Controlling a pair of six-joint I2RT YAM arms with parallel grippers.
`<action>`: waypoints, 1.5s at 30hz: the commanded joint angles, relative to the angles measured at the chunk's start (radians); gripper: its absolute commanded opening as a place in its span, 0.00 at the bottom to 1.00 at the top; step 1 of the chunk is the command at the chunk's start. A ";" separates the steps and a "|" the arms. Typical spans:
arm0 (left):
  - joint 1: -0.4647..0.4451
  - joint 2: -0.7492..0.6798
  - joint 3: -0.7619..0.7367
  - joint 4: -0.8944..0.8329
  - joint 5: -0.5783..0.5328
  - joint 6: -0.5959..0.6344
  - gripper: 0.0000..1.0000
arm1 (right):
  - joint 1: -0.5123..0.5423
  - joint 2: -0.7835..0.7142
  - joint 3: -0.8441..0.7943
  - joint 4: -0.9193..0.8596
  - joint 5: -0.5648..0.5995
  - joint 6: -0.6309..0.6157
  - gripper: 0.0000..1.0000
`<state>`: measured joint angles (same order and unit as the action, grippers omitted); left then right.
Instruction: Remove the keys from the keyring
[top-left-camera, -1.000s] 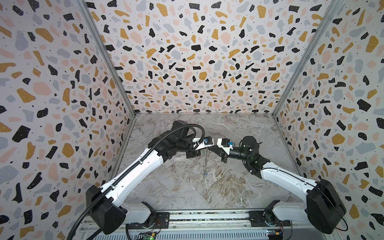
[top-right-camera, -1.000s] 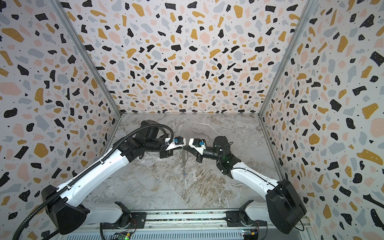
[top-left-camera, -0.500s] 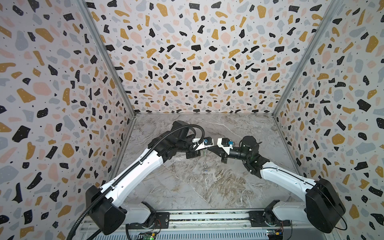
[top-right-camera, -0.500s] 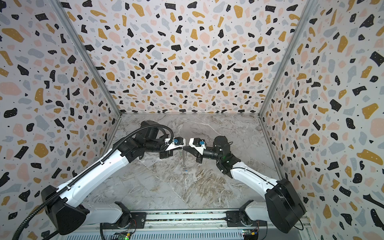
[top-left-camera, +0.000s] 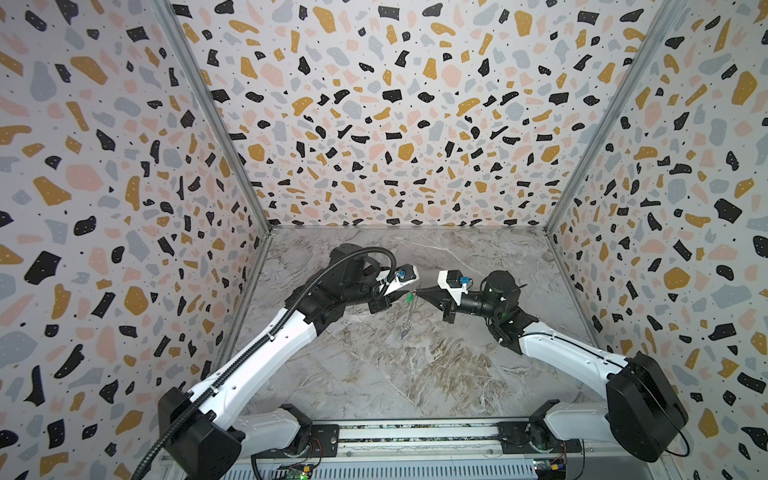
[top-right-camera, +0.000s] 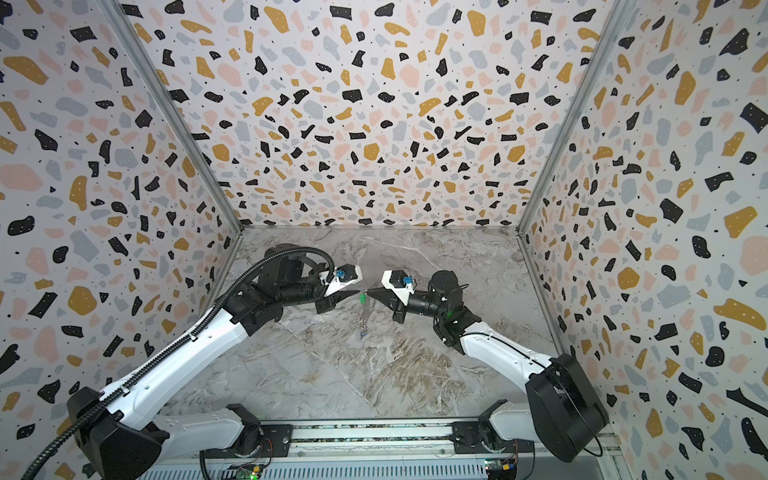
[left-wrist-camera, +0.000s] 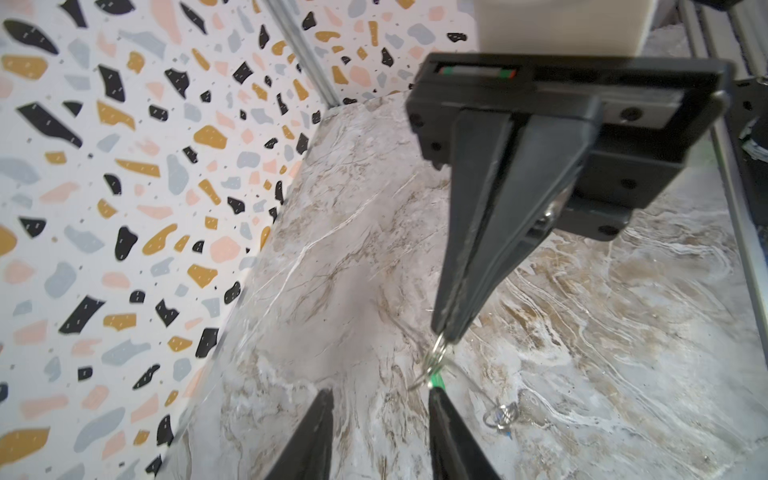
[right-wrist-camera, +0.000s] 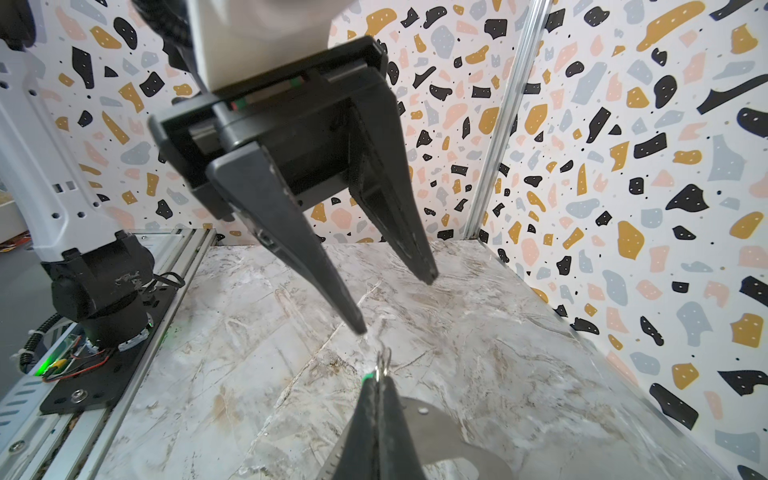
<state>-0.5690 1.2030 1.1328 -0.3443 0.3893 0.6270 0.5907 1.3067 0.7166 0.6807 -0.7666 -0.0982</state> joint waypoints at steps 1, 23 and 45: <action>0.031 -0.059 -0.072 0.188 0.046 -0.132 0.43 | -0.003 -0.011 -0.008 0.086 0.005 0.029 0.00; 0.035 -0.029 -0.257 0.461 0.208 -0.345 0.42 | -0.010 -0.019 -0.031 0.210 0.015 0.086 0.00; 0.035 0.006 -0.249 0.453 0.283 -0.294 0.07 | -0.008 -0.008 -0.032 0.271 0.029 0.110 0.00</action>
<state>-0.5365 1.2152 0.8879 0.0681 0.6437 0.3134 0.5842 1.3067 0.6834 0.8982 -0.7464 -0.0040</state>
